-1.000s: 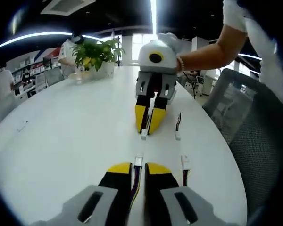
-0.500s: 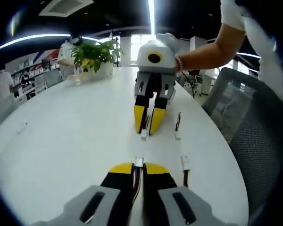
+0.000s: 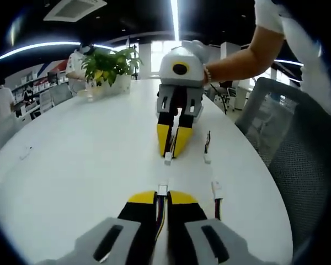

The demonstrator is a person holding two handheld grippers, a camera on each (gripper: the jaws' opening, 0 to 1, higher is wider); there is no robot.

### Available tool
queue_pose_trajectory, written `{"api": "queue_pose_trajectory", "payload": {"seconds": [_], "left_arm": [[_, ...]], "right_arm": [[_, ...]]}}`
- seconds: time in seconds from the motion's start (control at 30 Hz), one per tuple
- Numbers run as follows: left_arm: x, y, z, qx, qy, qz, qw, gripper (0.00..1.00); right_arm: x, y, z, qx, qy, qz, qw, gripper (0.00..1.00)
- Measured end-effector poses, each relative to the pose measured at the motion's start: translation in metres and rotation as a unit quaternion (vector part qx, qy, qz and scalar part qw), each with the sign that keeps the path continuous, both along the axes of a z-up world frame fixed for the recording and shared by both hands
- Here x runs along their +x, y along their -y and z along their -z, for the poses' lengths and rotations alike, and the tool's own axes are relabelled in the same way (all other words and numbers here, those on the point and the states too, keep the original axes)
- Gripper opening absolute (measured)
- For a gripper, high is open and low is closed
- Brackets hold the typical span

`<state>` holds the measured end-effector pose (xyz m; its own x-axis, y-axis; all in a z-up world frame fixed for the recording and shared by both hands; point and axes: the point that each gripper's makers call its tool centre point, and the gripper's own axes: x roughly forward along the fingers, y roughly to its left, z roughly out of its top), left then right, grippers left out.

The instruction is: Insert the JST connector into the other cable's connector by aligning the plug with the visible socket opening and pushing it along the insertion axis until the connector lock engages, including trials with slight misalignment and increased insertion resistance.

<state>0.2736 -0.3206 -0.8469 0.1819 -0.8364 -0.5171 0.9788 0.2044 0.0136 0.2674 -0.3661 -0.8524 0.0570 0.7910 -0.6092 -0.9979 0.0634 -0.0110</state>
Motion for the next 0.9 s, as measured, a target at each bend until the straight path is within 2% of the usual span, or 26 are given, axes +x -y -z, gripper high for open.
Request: {"api": "queue_pose_trajectory", "payload": {"seconds": [0.6,0.9], "left_arm": [[-0.002,-0.002,-0.008,0.013,0.008,0.013,0.9998,0.01],[0.006,-0.002,-0.021,0.024,0.021,0.012,0.9994,0.01]], "right_arm": [[0.002,0.003,-0.005,-0.023,0.009,-0.009,0.9996,0.03],[0.007,-0.001,-0.022,-0.023,0.021,-0.006,0.9995,0.03]]}}
